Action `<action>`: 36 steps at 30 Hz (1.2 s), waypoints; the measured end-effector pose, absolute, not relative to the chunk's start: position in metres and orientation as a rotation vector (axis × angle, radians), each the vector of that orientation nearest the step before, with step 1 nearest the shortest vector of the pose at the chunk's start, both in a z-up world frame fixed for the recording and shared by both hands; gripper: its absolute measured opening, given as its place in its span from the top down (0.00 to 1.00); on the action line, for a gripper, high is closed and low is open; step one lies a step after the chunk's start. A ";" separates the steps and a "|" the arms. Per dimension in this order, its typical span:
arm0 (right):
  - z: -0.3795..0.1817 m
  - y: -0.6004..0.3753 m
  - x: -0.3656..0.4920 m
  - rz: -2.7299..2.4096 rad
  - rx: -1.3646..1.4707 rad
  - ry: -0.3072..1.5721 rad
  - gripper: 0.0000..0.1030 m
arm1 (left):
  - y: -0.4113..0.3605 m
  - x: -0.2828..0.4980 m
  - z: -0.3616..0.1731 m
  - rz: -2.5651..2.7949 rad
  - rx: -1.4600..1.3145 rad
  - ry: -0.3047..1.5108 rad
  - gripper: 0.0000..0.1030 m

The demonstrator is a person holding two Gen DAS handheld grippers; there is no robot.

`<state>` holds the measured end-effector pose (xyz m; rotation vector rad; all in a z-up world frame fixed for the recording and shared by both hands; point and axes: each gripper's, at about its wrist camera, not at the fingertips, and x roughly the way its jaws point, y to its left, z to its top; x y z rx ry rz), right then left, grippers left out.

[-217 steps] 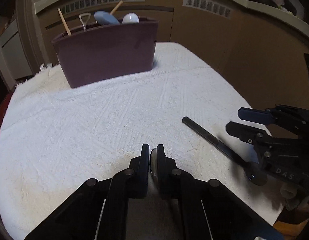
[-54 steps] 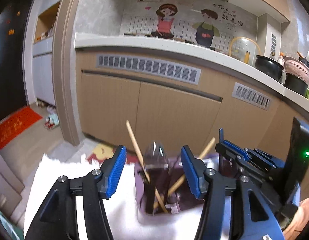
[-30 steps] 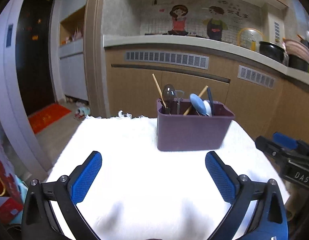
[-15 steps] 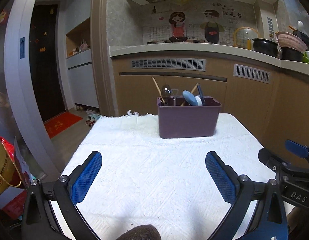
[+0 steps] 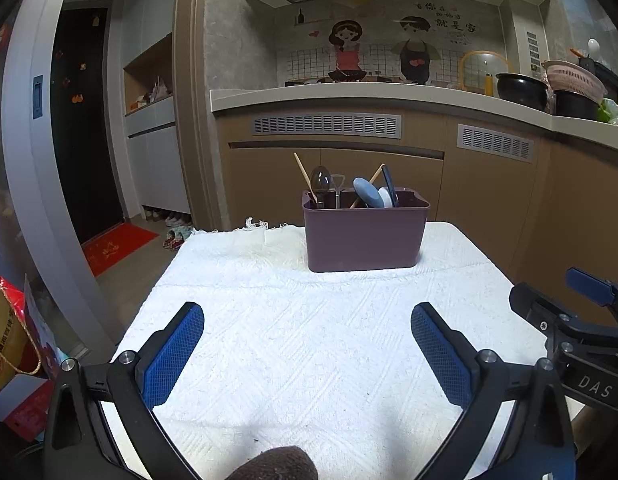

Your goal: Organize utensils

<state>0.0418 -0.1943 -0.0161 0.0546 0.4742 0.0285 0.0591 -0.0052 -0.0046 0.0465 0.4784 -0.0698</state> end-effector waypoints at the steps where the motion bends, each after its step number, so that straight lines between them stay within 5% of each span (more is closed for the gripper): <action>1: -0.016 -0.194 0.042 0.028 0.053 0.474 0.11 | -0.005 0.059 -0.004 -0.071 0.047 0.478 0.00; 36: -0.018 -0.196 0.044 0.034 0.060 0.485 0.10 | -0.007 0.060 -0.002 -0.081 0.049 0.489 0.00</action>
